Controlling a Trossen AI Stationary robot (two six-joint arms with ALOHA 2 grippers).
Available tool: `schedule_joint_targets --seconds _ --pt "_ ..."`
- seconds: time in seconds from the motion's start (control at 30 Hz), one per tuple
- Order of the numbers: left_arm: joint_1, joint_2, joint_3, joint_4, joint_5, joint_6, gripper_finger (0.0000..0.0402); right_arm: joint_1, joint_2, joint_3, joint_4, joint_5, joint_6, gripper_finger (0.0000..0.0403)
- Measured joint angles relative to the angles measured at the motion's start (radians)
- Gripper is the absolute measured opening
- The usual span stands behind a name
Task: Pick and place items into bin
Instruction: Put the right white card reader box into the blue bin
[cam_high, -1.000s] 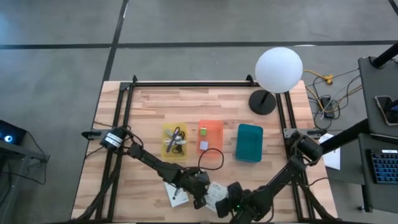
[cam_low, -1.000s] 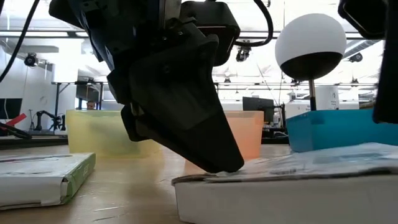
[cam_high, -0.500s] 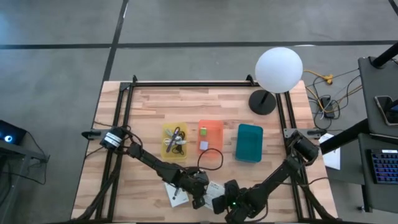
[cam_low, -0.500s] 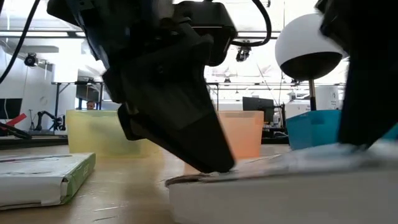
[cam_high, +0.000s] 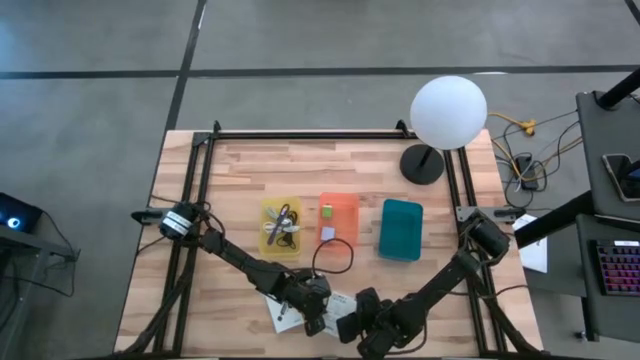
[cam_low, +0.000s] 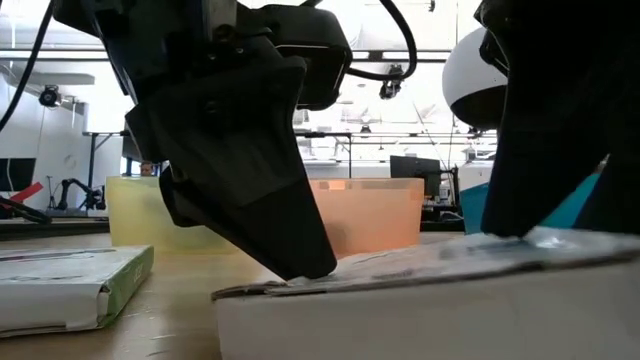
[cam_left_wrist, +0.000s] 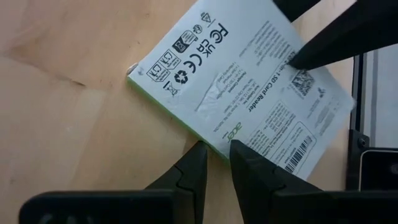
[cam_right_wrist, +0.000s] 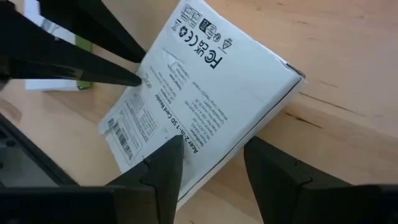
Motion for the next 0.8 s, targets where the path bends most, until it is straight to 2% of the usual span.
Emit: schedule_joint_targets --seconds 0.27,0.4,0.63,0.8 --pt "-0.002 0.0 0.0 0.034 0.005 0.0 0.0052 -0.026 -0.006 0.061 0.023 0.086 -0.079 0.0157" --pt "-0.002 0.0 -0.003 0.063 0.008 -0.005 0.0052 -0.053 -0.006 0.069 0.013 0.093 -0.133 0.0157" --pt "-0.003 -0.004 -0.005 0.059 -0.001 -0.022 0.0052 -0.051 -0.005 0.069 -0.004 0.01 -0.184 0.0155" --pt "-0.008 -0.046 -0.003 0.066 -0.061 0.028 0.0052 -0.049 -0.005 0.081 -0.041 -0.069 -0.309 0.0127"
